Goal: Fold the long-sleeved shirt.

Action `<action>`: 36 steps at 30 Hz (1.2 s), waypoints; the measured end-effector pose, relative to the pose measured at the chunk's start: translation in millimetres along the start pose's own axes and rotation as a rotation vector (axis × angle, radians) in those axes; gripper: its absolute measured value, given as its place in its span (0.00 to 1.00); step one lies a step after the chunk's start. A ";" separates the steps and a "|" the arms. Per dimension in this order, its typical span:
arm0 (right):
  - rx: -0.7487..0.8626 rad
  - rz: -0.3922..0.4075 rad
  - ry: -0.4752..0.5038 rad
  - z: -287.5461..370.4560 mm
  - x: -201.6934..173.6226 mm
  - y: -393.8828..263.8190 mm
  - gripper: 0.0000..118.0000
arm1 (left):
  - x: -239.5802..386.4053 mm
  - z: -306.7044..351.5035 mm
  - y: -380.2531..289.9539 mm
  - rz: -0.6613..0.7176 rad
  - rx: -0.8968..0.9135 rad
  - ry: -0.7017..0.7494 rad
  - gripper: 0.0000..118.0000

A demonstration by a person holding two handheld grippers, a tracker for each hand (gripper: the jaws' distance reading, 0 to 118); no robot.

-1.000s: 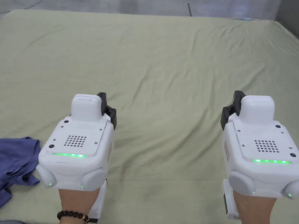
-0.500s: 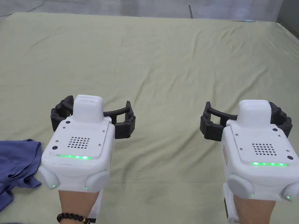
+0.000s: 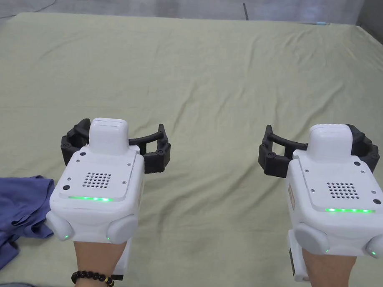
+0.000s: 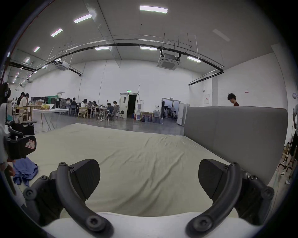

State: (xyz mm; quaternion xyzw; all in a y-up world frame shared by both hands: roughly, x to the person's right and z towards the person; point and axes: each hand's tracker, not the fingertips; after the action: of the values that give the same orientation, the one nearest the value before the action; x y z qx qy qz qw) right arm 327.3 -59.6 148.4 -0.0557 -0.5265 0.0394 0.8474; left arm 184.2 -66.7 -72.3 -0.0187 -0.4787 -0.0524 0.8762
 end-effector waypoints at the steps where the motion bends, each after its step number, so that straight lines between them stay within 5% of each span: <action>1: -0.002 -0.001 0.001 0.0 -0.8 0.0 1.00 | 0.4 0.1 -0.1 0.000 0.002 0.002 1.00; 36: -0.001 -0.019 0.006 -0.5 -2.3 -1.4 1.00 | -1.5 3.3 -4.7 0.029 0.034 -0.014 1.00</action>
State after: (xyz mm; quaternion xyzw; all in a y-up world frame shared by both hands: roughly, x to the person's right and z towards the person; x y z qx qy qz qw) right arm 326.8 -61.3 146.3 -0.0512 -0.5246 0.0309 0.8493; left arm 180.1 -71.0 -71.8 -0.0110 -0.4852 -0.0314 0.8738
